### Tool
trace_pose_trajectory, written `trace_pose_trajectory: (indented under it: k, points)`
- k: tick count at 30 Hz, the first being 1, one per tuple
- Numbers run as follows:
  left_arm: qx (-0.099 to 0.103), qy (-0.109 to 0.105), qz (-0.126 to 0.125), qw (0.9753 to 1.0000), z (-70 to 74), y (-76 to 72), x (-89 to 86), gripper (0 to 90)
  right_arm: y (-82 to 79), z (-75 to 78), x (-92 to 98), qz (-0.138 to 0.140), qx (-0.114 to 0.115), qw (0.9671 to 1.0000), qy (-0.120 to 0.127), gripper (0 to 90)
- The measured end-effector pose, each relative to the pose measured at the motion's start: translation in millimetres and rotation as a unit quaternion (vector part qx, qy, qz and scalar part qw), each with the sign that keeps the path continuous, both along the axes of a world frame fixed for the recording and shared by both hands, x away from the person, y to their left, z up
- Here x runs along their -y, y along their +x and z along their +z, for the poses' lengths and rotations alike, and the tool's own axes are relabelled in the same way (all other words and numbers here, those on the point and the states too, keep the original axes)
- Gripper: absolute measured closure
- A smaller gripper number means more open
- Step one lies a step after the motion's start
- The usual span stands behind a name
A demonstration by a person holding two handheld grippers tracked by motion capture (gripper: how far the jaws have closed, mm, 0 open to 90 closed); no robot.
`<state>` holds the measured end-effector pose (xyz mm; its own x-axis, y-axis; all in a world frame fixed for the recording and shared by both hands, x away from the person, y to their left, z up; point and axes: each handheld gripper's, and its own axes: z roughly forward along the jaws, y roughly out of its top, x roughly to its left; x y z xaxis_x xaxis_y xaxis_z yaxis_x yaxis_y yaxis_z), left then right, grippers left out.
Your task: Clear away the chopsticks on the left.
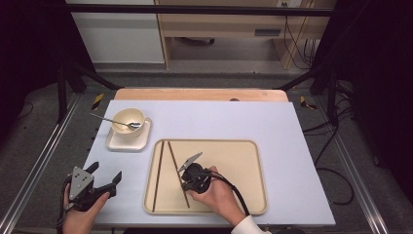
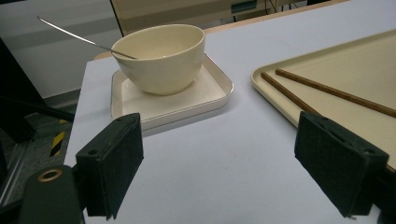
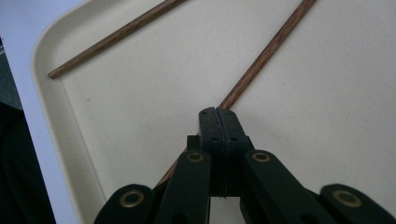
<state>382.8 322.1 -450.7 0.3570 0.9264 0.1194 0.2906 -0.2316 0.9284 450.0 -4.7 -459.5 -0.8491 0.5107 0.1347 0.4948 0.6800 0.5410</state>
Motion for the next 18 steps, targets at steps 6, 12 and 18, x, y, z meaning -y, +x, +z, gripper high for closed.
trace_pose_trajectory:
  k: [6,12,18]
  points:
    - [0.0,0.0,-0.001,1.0,0.2,0.2,0.1,15.2,0.8,-0.4,-7.7,0.005,0.0,1.0,0.003,90.0]
    - [0.001,-0.001,0.0,1.0,0.4,0.0,-0.3,15.3,2.4,-1.6,-18.9,0.011,-0.006,0.9998,0.014,90.0]
    - [0.004,-0.002,-0.002,1.0,1.1,-0.5,-0.1,15.3,5.5,-2.1,-27.2,0.013,-0.006,0.9998,0.017,90.0]
